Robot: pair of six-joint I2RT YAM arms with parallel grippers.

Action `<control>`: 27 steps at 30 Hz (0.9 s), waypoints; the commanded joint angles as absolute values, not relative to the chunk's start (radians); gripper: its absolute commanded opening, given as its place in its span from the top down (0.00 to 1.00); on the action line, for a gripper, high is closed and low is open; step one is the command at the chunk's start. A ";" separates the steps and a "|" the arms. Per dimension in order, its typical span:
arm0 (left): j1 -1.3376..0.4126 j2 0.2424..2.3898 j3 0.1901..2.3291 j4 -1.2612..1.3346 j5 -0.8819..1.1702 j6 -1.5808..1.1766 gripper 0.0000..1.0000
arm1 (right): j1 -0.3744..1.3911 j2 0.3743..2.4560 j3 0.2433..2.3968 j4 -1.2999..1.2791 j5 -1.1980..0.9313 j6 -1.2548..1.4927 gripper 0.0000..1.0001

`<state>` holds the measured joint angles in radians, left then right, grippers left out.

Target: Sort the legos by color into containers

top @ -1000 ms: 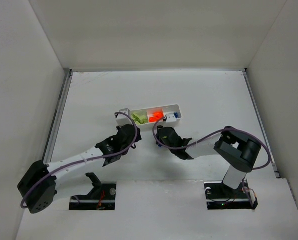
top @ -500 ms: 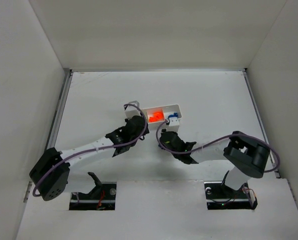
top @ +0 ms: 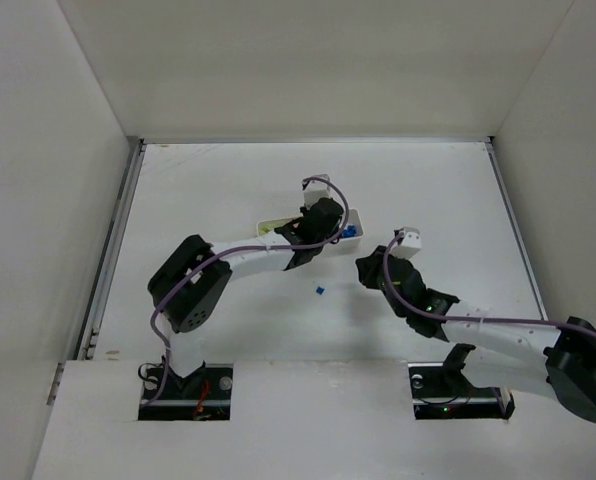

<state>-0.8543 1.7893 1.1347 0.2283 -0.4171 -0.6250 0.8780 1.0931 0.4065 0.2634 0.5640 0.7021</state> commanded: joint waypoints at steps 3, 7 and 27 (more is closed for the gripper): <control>-0.861 1.893 1.275 0.249 -0.414 -0.581 0.81 | 0.817 1.022 0.399 0.227 0.516 0.713 0.77; -0.861 1.899 1.279 0.248 -0.413 -0.588 0.66 | 0.763 1.051 0.440 0.224 0.479 0.686 0.77; -1.086 1.335 0.649 0.255 -0.590 -0.581 0.57 | 0.645 1.526 0.853 0.256 0.423 0.561 0.73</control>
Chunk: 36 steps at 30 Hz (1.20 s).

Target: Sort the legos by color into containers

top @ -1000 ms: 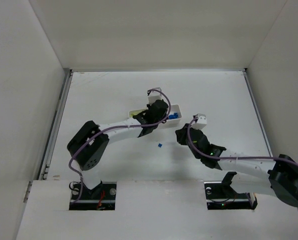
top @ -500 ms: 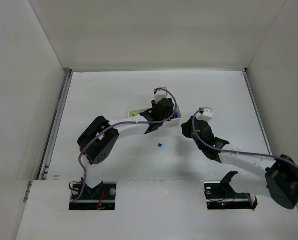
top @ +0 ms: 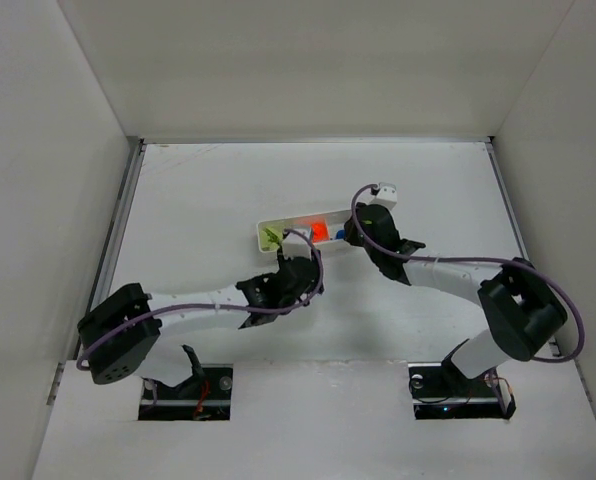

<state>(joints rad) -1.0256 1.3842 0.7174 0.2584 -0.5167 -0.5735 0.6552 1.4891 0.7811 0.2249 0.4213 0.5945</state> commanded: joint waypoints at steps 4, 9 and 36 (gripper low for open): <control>-1.186 1.333 0.597 0.236 -0.636 -0.630 0.53 | 0.647 1.546 0.879 0.256 0.440 0.561 0.53; -1.226 1.422 0.603 0.265 -0.650 -0.669 0.50 | 0.651 1.494 0.852 0.255 0.456 0.563 0.46; -1.165 1.721 0.781 0.232 -0.612 -0.614 0.69 | 0.670 1.221 0.578 0.314 0.460 0.583 0.45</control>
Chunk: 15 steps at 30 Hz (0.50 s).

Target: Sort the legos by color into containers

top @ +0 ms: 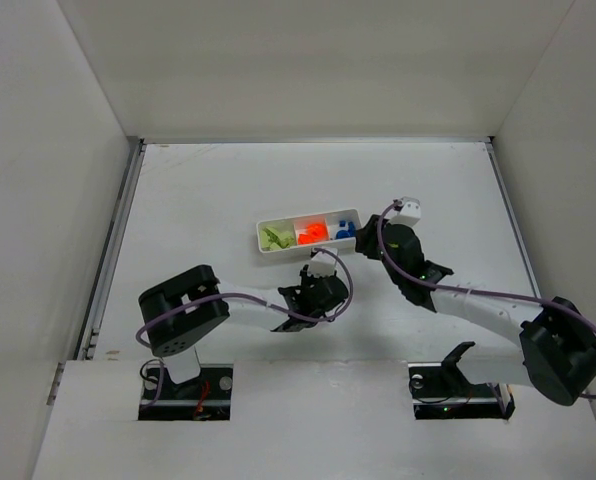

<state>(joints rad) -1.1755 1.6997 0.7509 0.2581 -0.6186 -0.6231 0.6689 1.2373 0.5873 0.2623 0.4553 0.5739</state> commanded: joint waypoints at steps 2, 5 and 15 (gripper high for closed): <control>-1.165 1.727 0.785 0.226 -0.595 -0.612 0.76 | 0.670 1.220 0.574 0.314 0.460 0.584 0.45; -1.173 1.717 0.778 0.218 -0.594 -0.617 0.82 | 0.670 1.210 0.568 0.314 0.460 0.584 0.45; -1.190 1.602 0.784 0.187 -0.607 -0.612 0.86 | 0.660 1.137 0.537 0.304 0.465 0.586 0.45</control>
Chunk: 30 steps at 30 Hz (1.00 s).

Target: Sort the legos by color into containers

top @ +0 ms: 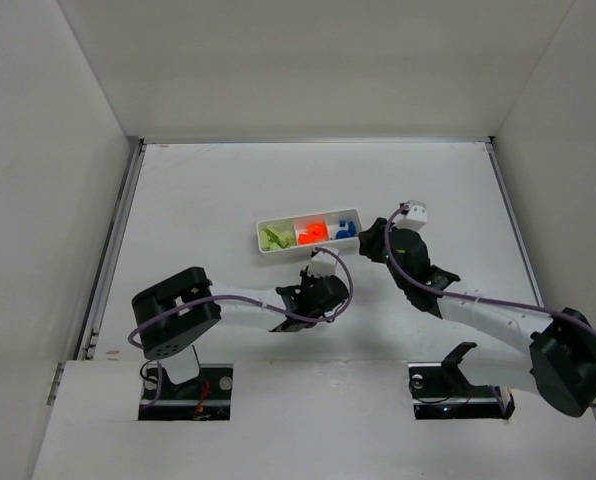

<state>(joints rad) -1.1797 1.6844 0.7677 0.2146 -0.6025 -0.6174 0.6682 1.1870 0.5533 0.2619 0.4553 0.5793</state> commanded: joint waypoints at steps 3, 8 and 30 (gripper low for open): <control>-1.171 1.549 0.819 0.175 -0.598 -0.606 0.86 | 0.644 1.077 0.509 0.279 0.480 0.606 0.46; -1.099 1.555 0.943 0.175 -0.580 -0.577 0.85 | 0.605 1.032 0.462 0.236 0.489 0.664 0.46; -0.893 1.685 1.168 0.199 -0.474 -0.491 0.36 | 0.594 0.927 0.385 0.235 0.482 0.684 0.44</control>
